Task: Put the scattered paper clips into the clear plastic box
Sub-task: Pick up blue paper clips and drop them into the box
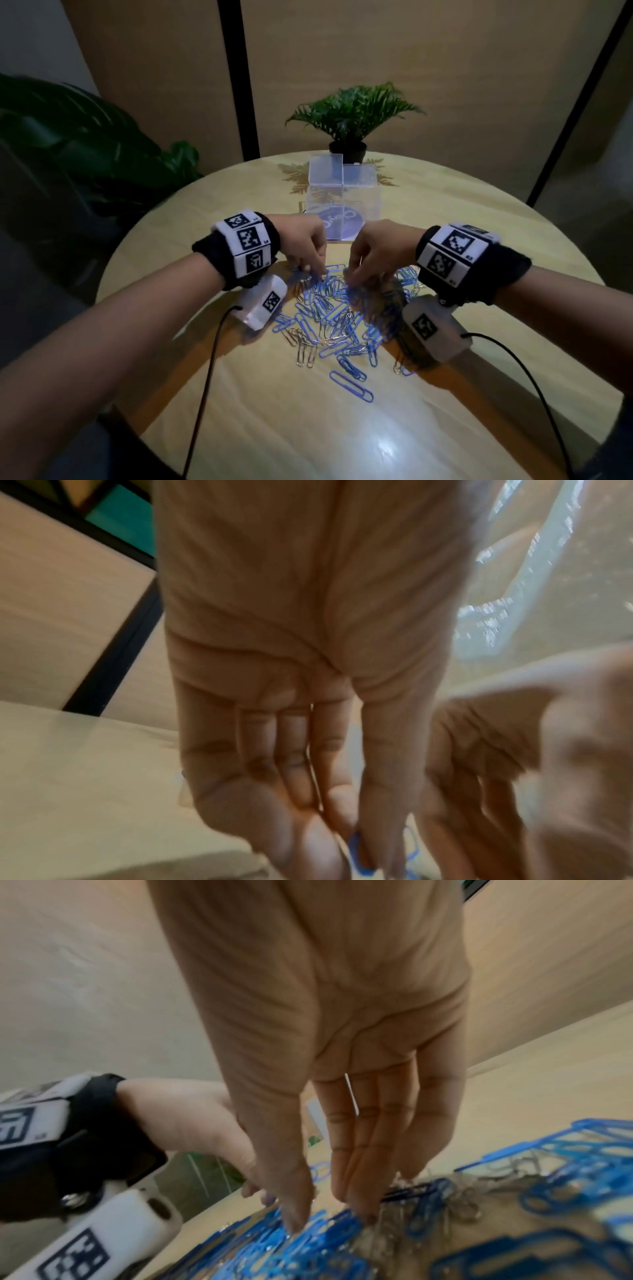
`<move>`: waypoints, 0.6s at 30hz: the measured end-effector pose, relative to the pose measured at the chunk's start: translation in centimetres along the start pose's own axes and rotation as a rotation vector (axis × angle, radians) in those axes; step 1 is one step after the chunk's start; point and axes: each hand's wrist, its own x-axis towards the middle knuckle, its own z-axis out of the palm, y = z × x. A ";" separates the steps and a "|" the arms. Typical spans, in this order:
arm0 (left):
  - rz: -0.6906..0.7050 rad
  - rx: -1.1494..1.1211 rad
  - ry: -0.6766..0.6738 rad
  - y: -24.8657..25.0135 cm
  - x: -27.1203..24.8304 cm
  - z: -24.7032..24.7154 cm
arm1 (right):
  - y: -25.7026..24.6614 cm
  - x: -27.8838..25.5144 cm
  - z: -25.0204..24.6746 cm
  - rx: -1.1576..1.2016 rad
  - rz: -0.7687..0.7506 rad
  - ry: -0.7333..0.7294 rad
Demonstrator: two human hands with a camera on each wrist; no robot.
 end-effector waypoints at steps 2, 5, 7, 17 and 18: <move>-0.016 -0.137 0.011 -0.6 -0.3 -0.5 | -0.2 0.2 0.5 -0.075 -0.050 0.052; 0.023 -0.292 0.028 -1.4 -0.9 -0.8 | -0.8 0.2 1.4 -0.158 -0.139 0.065; 0.069 -0.363 -0.003 -1.9 -1.3 -0.7 | -0.9 0.1 1.2 -0.170 -0.156 0.039; 0.123 -0.723 0.061 -2.4 -2.1 0.4 | 2.7 -0.7 -0.4 0.655 -0.008 -0.111; 0.138 -0.756 0.083 -2.4 -2.2 0.4 | 2.8 -0.8 -0.4 0.745 -0.014 -0.126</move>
